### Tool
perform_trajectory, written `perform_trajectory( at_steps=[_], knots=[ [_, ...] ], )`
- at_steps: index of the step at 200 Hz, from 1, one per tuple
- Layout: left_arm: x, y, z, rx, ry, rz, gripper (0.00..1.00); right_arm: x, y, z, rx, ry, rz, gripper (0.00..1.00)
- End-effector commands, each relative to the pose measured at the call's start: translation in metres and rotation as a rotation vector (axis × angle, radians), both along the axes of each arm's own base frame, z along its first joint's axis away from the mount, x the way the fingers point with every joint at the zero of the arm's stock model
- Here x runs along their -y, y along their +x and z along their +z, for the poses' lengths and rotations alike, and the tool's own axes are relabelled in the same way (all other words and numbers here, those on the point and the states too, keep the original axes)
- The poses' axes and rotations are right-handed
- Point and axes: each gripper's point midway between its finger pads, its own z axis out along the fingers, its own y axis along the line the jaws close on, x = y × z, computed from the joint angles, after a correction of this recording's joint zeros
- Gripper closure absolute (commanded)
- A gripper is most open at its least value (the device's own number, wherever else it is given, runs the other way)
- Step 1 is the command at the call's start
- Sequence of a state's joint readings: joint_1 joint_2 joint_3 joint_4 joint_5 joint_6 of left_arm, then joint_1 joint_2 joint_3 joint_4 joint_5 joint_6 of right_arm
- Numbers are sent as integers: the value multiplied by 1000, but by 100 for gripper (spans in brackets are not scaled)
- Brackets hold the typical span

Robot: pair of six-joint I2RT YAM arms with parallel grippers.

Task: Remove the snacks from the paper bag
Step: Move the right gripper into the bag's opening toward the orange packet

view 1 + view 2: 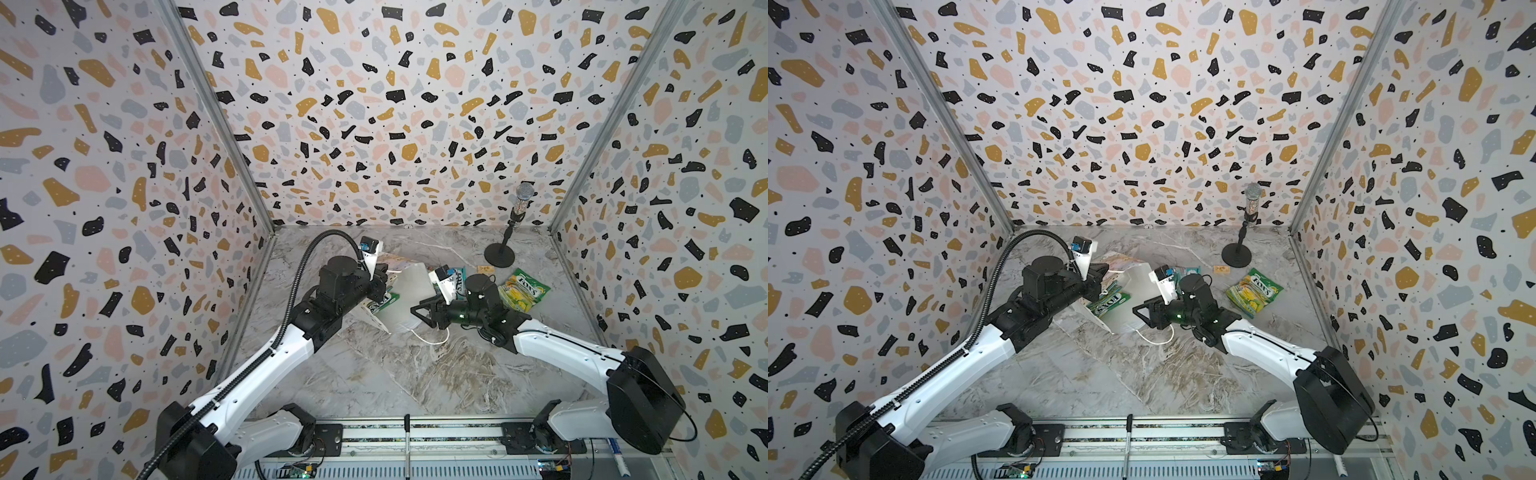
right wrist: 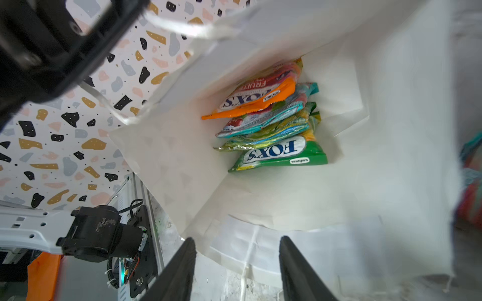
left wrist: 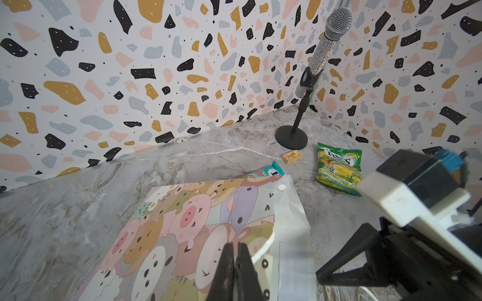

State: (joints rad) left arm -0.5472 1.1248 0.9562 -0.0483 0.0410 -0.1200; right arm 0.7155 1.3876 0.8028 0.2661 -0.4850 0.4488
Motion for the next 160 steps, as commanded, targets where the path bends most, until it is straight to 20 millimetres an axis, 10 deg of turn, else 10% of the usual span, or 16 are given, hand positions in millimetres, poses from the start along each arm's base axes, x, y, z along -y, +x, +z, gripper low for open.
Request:
perform_trajectory(
  at_steps=[1, 160],
  knots=[
    [-2, 0, 16, 52, -41, 18, 100, -20, 7, 22, 62, 41, 0, 48],
    [2, -9, 18, 68, -26, -34, 100, -93, 42, 0, -264, 233, -152, 55]
  ],
)
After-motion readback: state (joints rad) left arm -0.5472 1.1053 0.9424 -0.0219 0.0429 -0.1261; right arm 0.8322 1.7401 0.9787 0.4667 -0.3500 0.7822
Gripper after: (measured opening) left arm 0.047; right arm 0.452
